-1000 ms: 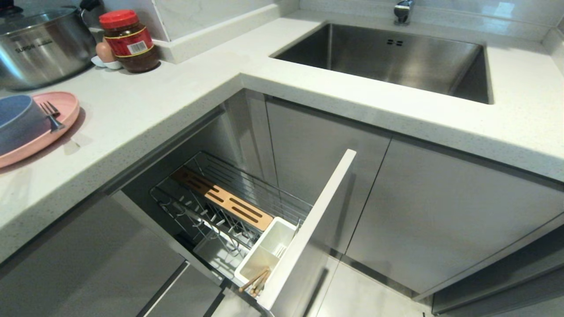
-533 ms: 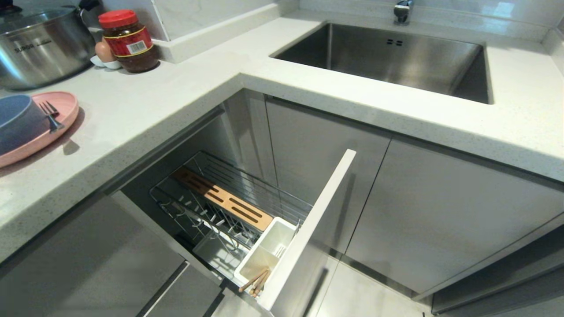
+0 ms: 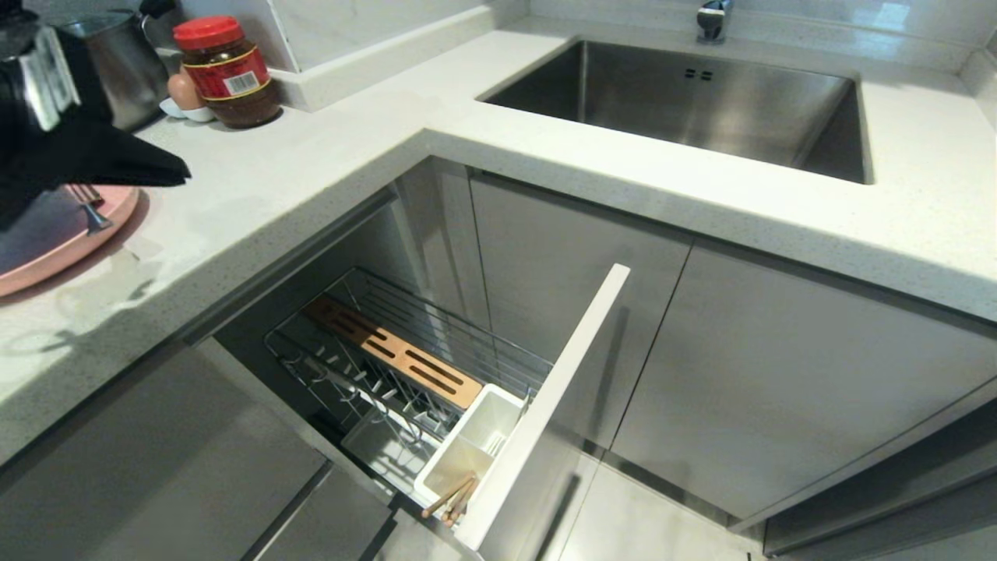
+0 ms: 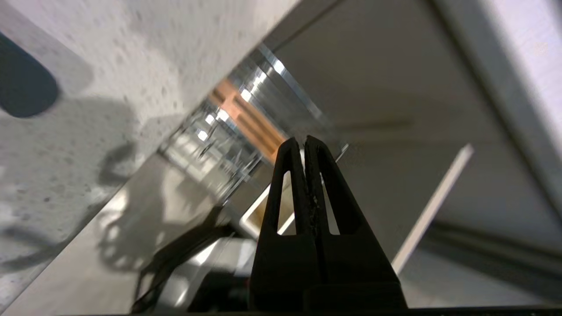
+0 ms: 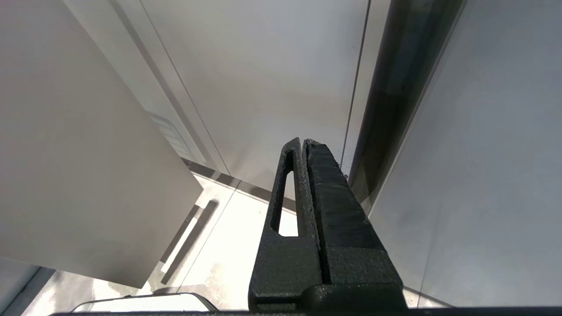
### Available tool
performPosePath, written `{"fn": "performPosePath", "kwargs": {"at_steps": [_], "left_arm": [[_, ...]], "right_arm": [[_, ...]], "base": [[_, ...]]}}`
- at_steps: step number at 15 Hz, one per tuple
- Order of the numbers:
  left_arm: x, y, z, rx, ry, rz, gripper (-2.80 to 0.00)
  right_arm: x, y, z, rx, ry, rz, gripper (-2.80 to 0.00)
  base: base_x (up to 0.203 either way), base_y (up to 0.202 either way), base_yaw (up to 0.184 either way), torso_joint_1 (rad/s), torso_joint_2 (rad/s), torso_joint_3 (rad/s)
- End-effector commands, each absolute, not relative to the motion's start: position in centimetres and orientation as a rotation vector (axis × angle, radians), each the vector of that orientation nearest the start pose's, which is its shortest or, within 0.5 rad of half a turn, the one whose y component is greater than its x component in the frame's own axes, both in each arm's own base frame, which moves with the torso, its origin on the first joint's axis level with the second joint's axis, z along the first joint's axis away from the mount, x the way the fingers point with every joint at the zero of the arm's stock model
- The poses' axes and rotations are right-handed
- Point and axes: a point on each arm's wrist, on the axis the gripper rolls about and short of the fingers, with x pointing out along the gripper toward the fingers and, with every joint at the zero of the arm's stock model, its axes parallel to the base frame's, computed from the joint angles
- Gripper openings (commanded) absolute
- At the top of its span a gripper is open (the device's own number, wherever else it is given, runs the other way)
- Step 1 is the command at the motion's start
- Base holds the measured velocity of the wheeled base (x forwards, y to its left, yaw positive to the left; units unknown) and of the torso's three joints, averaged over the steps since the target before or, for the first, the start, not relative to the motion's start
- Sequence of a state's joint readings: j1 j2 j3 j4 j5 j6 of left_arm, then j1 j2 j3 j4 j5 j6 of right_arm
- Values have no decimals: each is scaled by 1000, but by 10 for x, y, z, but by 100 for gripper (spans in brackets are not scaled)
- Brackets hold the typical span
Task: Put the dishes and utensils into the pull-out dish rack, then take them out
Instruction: Take the chopsticks out of the cupboard
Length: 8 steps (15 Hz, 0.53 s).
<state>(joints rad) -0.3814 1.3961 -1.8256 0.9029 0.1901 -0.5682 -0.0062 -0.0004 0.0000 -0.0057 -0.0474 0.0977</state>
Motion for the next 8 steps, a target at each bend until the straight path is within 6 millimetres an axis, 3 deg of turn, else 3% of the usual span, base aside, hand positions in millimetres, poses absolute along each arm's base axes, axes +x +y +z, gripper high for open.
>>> {"fn": "performPosePath", "kwargs": {"at_steps": [1, 5, 8], "left_arm": [[178, -74, 367, -326, 665, -70, -280], [182, -93, 337, -166, 964, -175, -280], [185, -100, 326, -109, 1068, -213, -280]], "right_arm": [[-23, -1, 76, 98, -12, -53, -280], [-23, -1, 76, 98, -12, -53, -280], [-23, -1, 76, 98, -12, -53, -280]], "base": [[0, 0, 0, 0, 0, 0], [0, 0, 0, 0, 0, 0], [0, 0, 0, 0, 0, 0]]}}
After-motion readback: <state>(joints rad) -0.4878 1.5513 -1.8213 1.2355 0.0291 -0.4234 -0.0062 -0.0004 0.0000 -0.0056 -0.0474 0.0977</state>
